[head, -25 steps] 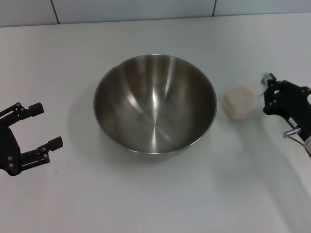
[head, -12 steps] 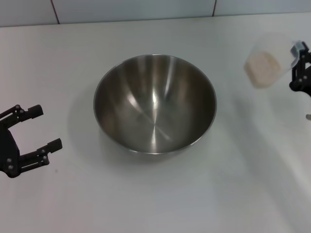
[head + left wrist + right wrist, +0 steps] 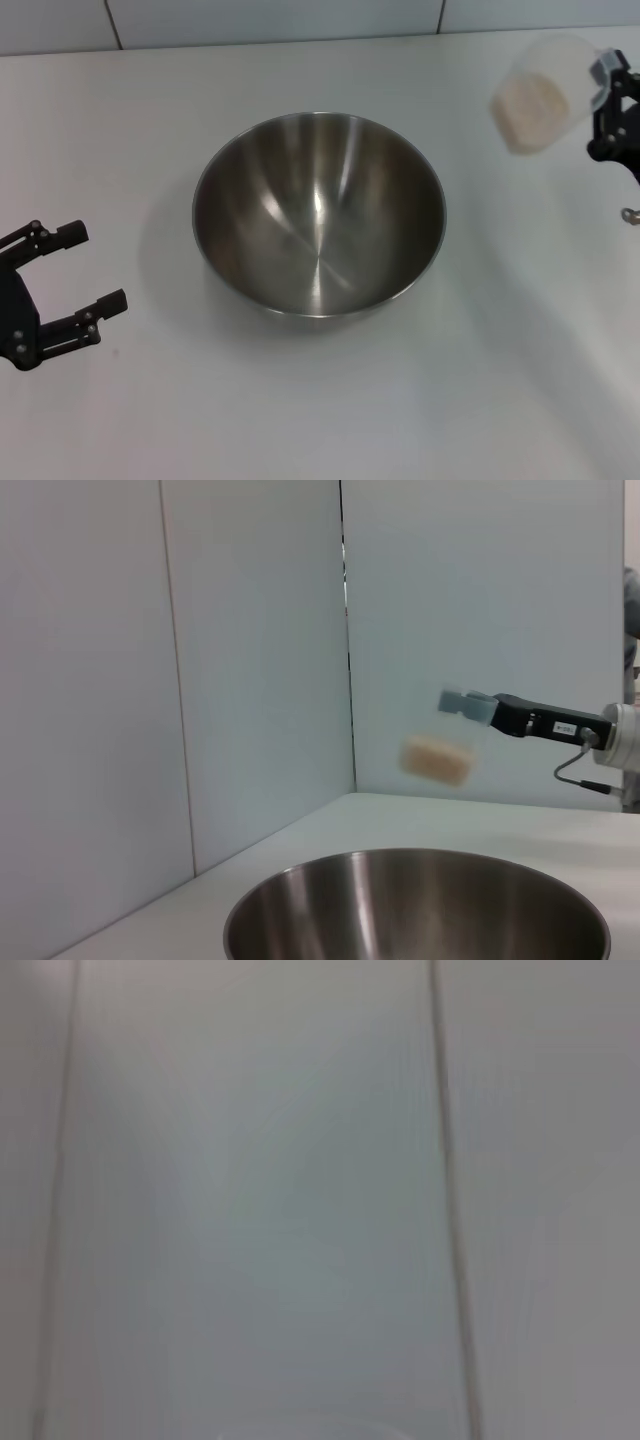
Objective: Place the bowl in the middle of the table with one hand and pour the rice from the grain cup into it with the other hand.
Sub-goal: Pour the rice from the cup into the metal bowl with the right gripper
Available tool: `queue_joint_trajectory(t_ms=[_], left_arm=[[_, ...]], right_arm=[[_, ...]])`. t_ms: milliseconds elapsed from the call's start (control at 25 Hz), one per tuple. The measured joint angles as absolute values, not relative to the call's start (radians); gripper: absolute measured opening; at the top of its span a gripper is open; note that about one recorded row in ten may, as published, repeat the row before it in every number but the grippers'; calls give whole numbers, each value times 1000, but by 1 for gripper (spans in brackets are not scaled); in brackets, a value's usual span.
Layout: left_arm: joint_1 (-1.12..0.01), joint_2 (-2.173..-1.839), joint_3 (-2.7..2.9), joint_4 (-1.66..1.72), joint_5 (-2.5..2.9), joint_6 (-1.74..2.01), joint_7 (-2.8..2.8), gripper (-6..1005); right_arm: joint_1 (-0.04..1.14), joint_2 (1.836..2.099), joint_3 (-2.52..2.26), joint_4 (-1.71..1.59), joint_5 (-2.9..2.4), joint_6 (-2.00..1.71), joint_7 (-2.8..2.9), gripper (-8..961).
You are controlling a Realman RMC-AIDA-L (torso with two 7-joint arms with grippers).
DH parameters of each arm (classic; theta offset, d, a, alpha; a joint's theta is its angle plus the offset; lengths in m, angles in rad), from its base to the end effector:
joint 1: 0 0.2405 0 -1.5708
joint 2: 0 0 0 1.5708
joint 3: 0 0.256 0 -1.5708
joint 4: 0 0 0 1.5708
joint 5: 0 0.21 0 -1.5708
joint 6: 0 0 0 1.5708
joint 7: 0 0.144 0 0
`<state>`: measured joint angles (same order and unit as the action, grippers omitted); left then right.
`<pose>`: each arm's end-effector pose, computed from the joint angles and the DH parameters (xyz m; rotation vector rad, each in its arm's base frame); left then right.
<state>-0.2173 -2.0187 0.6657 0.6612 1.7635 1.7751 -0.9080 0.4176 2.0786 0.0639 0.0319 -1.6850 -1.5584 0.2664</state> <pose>-0.3238 0.2397 0.0472 -2.5206 -0.2237 -0.8133 0.3084 0.2946 0.0011 -1.6764 0.3150 0.9446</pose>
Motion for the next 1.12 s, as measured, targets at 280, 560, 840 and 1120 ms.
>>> queue_joint_trajectory(t_ms=[280, 560, 840, 1120], left_arm=[[-216, -2023, 668, 661, 1764, 1777, -907, 818], [-215, -2025, 671, 661, 1764, 1781, -905, 818], [-213, -2026, 667, 661, 1764, 1798, -905, 818], [-206, -2026, 667, 661, 1764, 1801, -901, 818]], right_arm=[[523, 2080, 63, 42, -1914, -1554, 292, 9], [594, 2080, 64, 48, -2057, -1537, 332, 9], [602, 2080, 66, 45, -2061, -1530, 320, 9], [600, 2084, 82, 65, -2054, -1536, 25, 9]])
